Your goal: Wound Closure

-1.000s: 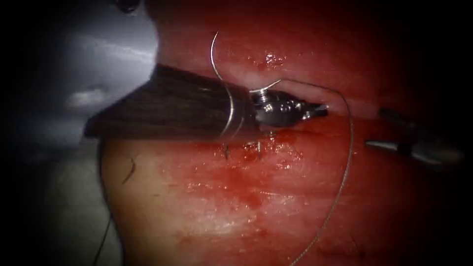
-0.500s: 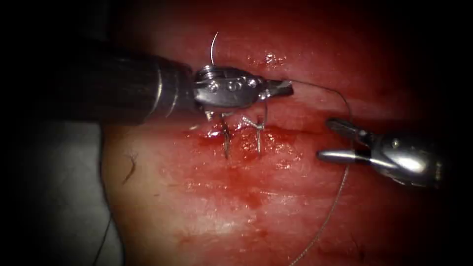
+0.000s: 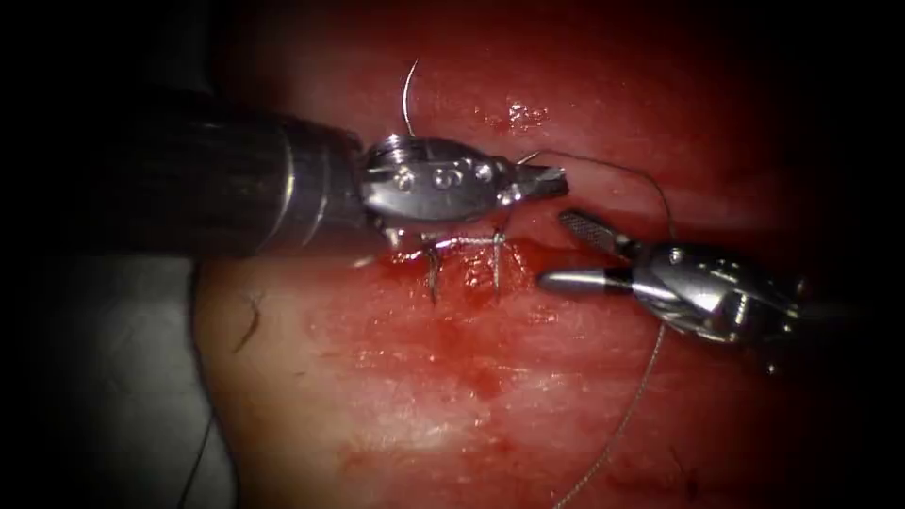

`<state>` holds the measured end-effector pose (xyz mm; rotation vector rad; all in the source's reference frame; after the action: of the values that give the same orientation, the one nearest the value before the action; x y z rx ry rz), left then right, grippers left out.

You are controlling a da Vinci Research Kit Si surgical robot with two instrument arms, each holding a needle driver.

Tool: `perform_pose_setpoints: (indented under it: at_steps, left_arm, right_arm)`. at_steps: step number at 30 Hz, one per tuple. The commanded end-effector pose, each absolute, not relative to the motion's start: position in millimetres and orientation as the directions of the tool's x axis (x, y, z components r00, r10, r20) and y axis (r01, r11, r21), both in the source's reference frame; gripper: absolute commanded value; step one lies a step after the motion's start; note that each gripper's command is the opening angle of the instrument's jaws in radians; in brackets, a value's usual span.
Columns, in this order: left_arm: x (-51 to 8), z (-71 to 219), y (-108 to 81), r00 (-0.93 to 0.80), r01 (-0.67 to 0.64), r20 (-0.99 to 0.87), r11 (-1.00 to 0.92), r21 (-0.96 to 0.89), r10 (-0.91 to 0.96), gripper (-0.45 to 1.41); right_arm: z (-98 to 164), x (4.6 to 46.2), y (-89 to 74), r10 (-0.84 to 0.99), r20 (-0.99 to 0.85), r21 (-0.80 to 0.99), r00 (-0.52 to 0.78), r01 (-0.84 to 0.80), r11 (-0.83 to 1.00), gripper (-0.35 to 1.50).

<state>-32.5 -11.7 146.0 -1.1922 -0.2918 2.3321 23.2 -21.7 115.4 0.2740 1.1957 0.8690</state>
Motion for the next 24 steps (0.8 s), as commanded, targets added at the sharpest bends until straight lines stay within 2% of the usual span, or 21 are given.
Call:
perform_pose_setpoints:
  at_steps: [1, 11, 24]
  left_arm:
    - [-33.1, 146.9, -12.4, -0.492, -0.336, -0.694, -0.85, -0.405, 0.525, -0.45]
    - [-32.7, 147.5, -12.2, -0.495, -0.338, -0.695, -0.852, -0.399, 0.522, -0.45]
    - [-32.5, 147.6, -12.3, -0.487, -0.314, -0.702, -0.854, -0.415, 0.52, -0.45]
  right_arm:
    - [115.9, 24.3, -22.5, 0.714, -0.693, 0.614, 0.097, -0.439, 0.656, 1.14]
    - [116.4, 28.4, -21.1, 0.694, -0.713, 0.602, 0.1, -0.421, 0.679, 1.13]
    - [117.8, 30.2, -19.5, 0.692, -0.716, 0.595, 0.095, -0.435, 0.676, 1.11]
